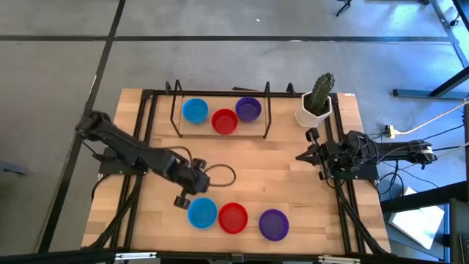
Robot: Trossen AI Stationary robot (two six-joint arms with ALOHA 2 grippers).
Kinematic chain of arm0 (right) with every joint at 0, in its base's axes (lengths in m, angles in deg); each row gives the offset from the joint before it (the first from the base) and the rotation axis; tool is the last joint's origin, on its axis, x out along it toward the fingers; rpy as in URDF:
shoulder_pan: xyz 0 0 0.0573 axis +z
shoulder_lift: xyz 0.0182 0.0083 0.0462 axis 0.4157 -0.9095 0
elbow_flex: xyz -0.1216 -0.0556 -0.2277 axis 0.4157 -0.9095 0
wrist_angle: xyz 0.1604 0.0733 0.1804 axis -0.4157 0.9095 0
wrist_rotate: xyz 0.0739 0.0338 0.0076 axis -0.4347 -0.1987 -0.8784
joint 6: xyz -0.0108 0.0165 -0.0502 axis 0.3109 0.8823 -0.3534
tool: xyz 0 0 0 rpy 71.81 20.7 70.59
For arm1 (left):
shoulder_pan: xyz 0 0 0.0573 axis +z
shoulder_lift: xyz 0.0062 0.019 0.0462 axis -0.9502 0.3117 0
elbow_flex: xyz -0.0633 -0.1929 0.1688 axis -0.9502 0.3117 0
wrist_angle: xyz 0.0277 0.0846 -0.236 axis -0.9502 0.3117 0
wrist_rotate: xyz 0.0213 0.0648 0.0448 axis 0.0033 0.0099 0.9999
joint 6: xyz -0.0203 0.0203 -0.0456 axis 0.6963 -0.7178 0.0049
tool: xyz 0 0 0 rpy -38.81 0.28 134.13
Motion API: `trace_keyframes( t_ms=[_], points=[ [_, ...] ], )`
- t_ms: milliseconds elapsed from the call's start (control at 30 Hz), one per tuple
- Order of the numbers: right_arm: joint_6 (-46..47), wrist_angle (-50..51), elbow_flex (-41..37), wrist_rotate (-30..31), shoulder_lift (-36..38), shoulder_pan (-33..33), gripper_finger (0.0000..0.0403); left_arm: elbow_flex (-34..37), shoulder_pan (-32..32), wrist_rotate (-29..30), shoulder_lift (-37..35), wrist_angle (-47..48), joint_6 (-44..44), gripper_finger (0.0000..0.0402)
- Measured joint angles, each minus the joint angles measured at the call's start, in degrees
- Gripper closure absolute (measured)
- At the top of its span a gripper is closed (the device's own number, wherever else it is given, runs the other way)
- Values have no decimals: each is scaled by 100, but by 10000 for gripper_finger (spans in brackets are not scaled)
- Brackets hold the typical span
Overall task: Pick & Place Mini bowls
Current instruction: Stack the blue bowl on top of the blue bowls on the shelf
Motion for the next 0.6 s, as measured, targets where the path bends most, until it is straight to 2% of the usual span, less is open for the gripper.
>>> trace_keyframes(
  t_ms=[100, 233, 367, 600],
  points=[
    [54, -3, 0, 0, 1, 0, 396, 0, -171, -59, 390, 56, 206, 397],
    [56, -2, 1, 1, 0, 0, 396, -167, -230, -562, 845, 75, 672, 385],
    [65, -2, 1, 0, 2, 0, 396, -668, -210, -722, 1244, 90, 1153, 353],
    [142, 82, 0, -2, 0, 0, 396, -1532, -350, -949, 1782, 714, 1245, 277]
  ],
)
